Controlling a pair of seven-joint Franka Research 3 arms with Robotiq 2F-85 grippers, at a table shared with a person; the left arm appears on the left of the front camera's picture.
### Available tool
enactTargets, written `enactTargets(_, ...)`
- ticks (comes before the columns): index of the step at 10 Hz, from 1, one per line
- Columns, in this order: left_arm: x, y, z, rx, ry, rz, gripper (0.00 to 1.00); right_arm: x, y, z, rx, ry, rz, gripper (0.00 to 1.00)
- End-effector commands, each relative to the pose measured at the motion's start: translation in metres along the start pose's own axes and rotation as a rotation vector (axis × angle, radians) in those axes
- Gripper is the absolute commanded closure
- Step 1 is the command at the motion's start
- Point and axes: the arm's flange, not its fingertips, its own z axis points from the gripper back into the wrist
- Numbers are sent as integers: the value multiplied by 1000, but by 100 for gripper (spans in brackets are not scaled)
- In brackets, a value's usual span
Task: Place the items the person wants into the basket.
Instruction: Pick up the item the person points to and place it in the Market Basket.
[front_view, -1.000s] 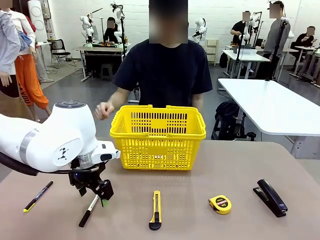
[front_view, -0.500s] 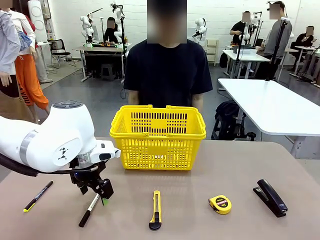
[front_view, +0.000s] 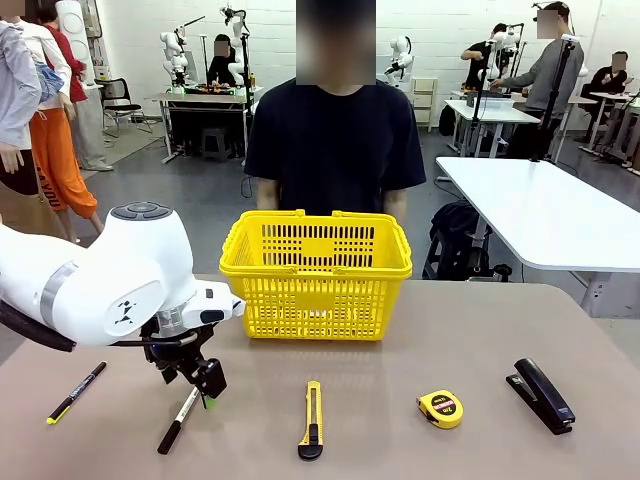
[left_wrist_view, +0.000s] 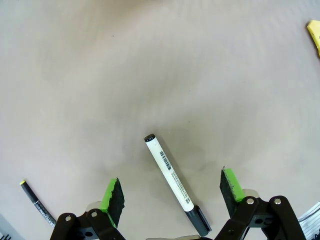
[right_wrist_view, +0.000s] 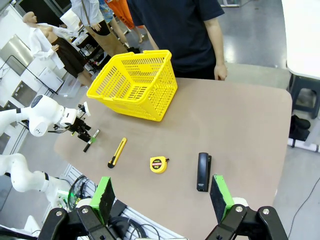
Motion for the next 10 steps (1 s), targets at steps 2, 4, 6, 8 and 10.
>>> enactTargets(2,-126,-6,-26,16,-10,7,0,-1,-2,0,15,-1,13,0)
enactTargets(4,-1,0,-3,-2,8,0,0,-1,-2,0,15,-1,13,0)
enactTargets(6,-1,0,-3,-2,8,0,0,-1,-2,0,15,-1,13,0)
enactTargets(8,-1,0,-3,-2,8,0,0,-1,-2,0,15,-1,13,0)
enactTargets(10,-4,-3,-3,-1,6,-17,0,-1,-2,0,15,-1,13,0)
